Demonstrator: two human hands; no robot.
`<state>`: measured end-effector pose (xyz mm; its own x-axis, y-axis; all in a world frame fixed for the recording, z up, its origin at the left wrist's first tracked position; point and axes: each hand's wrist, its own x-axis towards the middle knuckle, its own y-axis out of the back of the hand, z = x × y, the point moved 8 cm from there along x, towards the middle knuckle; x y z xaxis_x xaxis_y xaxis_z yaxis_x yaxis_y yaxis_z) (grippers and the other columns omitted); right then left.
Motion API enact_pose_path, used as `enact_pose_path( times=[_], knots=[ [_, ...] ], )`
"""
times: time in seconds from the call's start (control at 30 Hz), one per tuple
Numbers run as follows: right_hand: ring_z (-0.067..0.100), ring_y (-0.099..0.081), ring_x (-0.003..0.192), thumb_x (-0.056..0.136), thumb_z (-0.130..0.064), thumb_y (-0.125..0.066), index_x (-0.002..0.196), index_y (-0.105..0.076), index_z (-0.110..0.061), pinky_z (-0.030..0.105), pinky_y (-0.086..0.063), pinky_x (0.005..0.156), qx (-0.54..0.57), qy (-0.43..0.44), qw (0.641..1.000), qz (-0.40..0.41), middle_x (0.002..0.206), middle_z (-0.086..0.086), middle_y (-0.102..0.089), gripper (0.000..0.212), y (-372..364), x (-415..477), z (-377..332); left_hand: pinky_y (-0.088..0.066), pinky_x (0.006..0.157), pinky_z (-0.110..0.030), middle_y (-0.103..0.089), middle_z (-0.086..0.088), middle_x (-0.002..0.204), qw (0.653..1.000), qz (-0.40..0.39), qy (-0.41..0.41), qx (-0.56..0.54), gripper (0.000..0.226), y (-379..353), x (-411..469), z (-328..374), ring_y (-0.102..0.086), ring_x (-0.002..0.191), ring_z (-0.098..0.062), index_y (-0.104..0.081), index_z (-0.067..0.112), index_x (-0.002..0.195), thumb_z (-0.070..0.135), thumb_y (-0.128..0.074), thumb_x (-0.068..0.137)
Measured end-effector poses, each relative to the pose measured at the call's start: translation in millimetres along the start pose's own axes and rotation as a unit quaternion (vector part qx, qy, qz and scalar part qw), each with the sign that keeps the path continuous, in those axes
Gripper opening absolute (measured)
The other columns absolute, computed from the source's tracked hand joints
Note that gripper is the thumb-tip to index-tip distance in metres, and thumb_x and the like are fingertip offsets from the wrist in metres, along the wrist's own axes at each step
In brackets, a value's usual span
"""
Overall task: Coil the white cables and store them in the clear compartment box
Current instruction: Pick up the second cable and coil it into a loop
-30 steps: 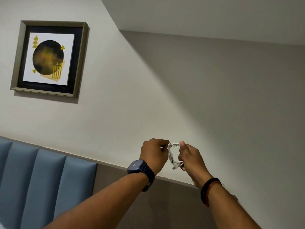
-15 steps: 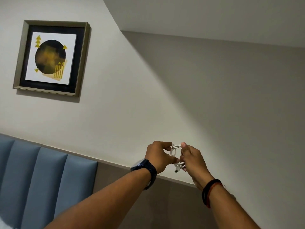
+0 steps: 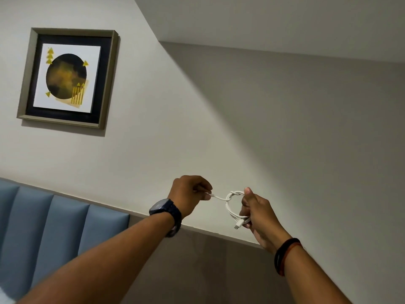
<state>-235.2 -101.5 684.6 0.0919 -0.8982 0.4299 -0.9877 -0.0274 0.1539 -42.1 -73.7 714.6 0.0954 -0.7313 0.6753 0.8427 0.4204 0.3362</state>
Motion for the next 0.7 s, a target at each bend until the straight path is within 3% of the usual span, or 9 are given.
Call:
enact_pose_path(
  times=[0.13,0.23,0.33,0.47,0.6,0.67,0.7],
  knots=[
    [0.012,-0.027,0.047,0.096,-0.047,-0.035,0.062,-0.040,-0.018,0.029,-0.028,0.053,0.099,-0.010,0.994,-0.042,0.049,-0.005,-0.030,0.044,-11,1,-5,-0.043,0.067,-0.005,-0.074,0.005,0.084,0.998,0.056,0.004,-0.031,0.013,4,0,0,-0.065,0.079,-0.004,-0.077,0.019,0.078,0.009,-0.079,0.071],
    [0.011,-0.030,0.048,0.096,-0.047,-0.036,0.064,-0.043,-0.019,0.029,-0.030,0.055,0.128,-0.005,0.991,-0.045,0.048,-0.006,-0.034,0.043,-20,2,-8,-0.040,0.074,-0.020,-0.066,0.009,0.096,0.991,0.083,-0.047,0.091,0.008,-9,-4,15,-0.055,0.089,-0.009,-0.077,0.024,0.079,0.018,-0.076,0.076],
    [0.009,-0.034,0.046,0.096,-0.047,-0.037,0.065,-0.045,-0.019,0.027,-0.033,0.054,0.144,0.002,0.989,-0.027,0.048,-0.007,-0.037,0.042,-23,5,-11,-0.047,0.069,-0.024,-0.073,0.004,0.092,0.991,0.118,-0.022,0.066,0.012,-19,-9,19,-0.062,0.078,-0.013,-0.077,0.024,0.085,0.019,-0.067,0.082],
    [0.010,-0.033,0.049,0.095,-0.047,-0.039,0.066,-0.046,-0.019,0.029,-0.031,0.055,0.150,0.007,0.989,-0.004,0.049,-0.007,-0.036,0.041,-19,7,-11,-0.053,0.068,-0.022,-0.074,0.010,0.085,0.982,0.189,0.026,-0.011,0.013,-19,-17,14,-0.063,0.067,-0.007,-0.073,0.028,0.088,0.020,-0.064,0.084],
    [0.010,-0.034,0.049,0.094,-0.048,-0.041,0.067,-0.049,-0.020,0.029,-0.032,0.055,0.170,0.002,0.985,-0.004,0.050,-0.007,-0.038,0.040,-24,5,-11,-0.042,0.050,-0.017,-0.070,0.006,0.076,0.969,0.235,-0.079,0.021,0.012,-21,-30,29,-0.057,0.053,-0.013,-0.057,0.032,0.096,0.022,-0.054,0.091],
    [0.009,-0.035,0.048,0.094,-0.048,-0.041,0.065,-0.049,-0.020,0.029,-0.033,0.055,0.189,0.004,0.982,-0.011,0.050,-0.007,-0.039,0.041,-24,5,-14,-0.044,0.045,-0.020,-0.065,0.007,0.070,0.970,0.208,-0.123,0.030,0.007,-23,-31,29,-0.055,0.049,-0.013,-0.046,0.035,0.099,0.039,-0.044,0.094],
    [0.009,-0.036,0.048,0.094,-0.049,-0.041,0.065,-0.049,-0.020,0.029,-0.035,0.056,0.194,0.005,0.981,-0.013,0.050,-0.007,-0.039,0.041,-21,5,-15,-0.044,0.045,-0.019,-0.061,0.010,0.068,0.972,0.187,-0.137,0.028,0.019,-22,-31,27,-0.054,0.048,-0.010,-0.045,0.035,0.098,0.051,-0.039,0.091]
  ],
)
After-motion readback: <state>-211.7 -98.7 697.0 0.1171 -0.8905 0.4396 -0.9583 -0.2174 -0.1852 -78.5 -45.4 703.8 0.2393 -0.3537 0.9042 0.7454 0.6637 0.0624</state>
